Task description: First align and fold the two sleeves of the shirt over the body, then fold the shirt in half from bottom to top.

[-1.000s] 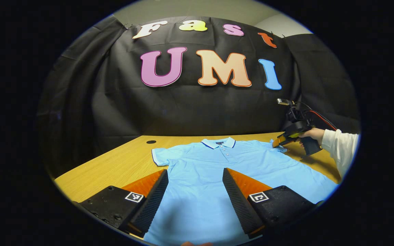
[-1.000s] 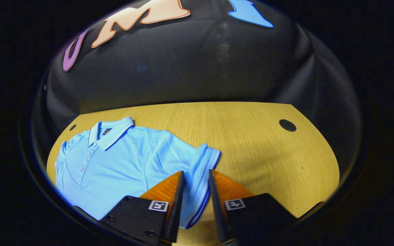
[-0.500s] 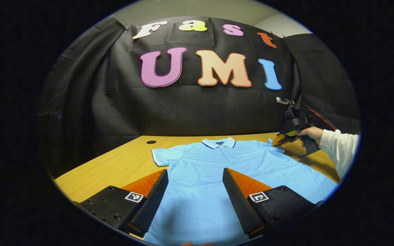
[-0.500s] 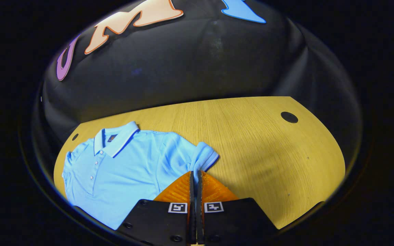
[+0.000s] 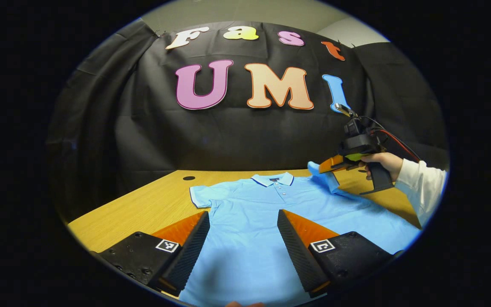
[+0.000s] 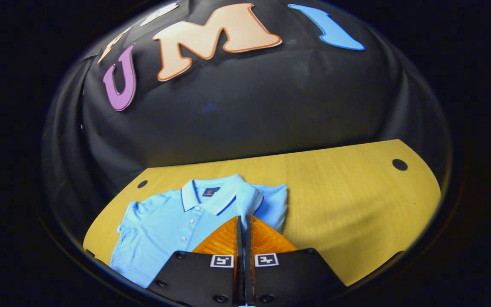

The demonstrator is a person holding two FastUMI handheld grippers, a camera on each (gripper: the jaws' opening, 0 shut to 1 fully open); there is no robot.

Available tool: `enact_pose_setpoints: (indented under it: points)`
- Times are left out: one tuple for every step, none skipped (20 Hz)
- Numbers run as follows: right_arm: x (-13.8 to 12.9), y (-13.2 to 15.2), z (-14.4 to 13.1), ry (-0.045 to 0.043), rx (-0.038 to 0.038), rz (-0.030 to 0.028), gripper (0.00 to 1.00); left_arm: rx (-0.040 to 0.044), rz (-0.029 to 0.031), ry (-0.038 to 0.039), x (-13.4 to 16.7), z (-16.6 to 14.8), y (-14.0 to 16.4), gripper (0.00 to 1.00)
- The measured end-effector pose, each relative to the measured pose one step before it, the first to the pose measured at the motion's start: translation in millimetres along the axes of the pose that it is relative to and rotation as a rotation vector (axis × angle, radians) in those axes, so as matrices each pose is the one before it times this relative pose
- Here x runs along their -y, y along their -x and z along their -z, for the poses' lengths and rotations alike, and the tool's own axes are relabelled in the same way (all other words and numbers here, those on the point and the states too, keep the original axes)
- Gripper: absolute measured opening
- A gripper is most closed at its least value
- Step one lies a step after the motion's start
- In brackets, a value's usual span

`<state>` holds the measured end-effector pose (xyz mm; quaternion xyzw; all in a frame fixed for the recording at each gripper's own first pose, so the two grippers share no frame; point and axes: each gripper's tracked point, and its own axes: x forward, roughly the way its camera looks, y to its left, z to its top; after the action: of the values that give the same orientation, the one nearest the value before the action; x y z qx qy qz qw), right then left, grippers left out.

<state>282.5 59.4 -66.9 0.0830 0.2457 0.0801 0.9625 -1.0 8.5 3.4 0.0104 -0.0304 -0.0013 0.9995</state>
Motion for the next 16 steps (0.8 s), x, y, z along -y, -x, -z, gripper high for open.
enact_pose_setpoints:
  points:
    - [-9.97, -4.28, 6.67, -0.00141, -0.00884, -0.02546, 0.04, 0.00013, -0.00001, -0.00100, -0.31, 0.24, -0.27, 0.95]
    - [-7.58, -4.13, 5.56, -0.00663, -0.01112, -0.02233, 0.03, -0.00034, -0.00027, -0.00028, -0.37, -0.65, -0.47, 0.95]
    - [-6.62, -3.70, 5.97, -0.00528, -0.00936, -0.01740, 0.03, -0.00022, 0.00007, 0.00044, 0.18, 0.45, 0.57, 0.95]
    - [-2.55, -2.94, 3.83, -0.00401, -0.00778, -0.00657, 0.04, -0.00008, 0.00018, 0.00044, 0.13, 0.97, 0.80, 0.95]
    - [-0.15, -2.65, 3.27, -0.00029, -0.00399, 0.00104, 0.05, 0.00020, 0.00025, 0.00009, 0.32, -0.26, -0.14, 0.95]
    - [-0.71, -1.89, 0.94, -0.00335, -0.00315, -0.00487, 0.06, -0.00025, 0.00066, -0.00022, 0.19, -0.30, 0.05, 0.95]
    - [-3.15, -0.03, 1.59, -0.00640, -0.00297, -0.01107, 0.06, -0.00023, -0.00009, 0.00043, -0.69, -0.44, -0.73, 0.95]
    - [-4.29, 0.92, 0.78, -0.00722, -0.00443, -0.02200, 0.10, -0.00002, 0.00034, -0.00007, -0.40, -1.12, -0.69, 0.95]
    - [-2.58, 4.31, 0.22, 0.00006, -0.00215, -0.01231, 0.10, -0.00081, -0.00144, -0.00102, 0.60, 2.07, 1.06, 0.95]
    - [-2.41, 0.58, 1.53, 0.00075, -0.00901, -0.01517, 0.07, -0.00088, -0.00686, 0.00037, -1.39, -0.55, 0.11, 0.95]
    - [-3.77, 2.06, 3.50, 0.00212, -0.01205, -0.01378, 0.28, 0.00504, -0.00063, 0.00076, -0.52, -1.04, -0.29, 0.95]
    - [-2.43, 7.08, -0.29, 0.00923, -0.00695, -0.00935, 0.44, -0.00260, 0.00340, -0.00130, 1.63, -0.06, 0.69, 0.95]
    - [-1.99, -3.10, 3.83, 0.01896, -0.00546, -0.00216, 0.60, 0.00076, 0.00926, -0.00345, 1.75, 0.53, -0.90, 0.95]
    - [0.22, 3.62, -0.39, 0.02508, 0.00314, 0.00525, 0.69, 0.00319, 0.01329, -0.00456, 3.30, -0.59, 0.30, 0.95]
    - [-0.89, 3.11, 0.30, 0.02676, 0.00569, 0.00780, 0.89, 0.00905, 0.00347, -0.00392, 0.93, -1.62, 1.60, 0.95]
    - [-0.93, 3.36, -0.36, 0.02172, 0.00501, 0.00611, 0.92, -0.00343, -0.01107, -0.00120, -2.68, -0.25, 0.77, 0.95]
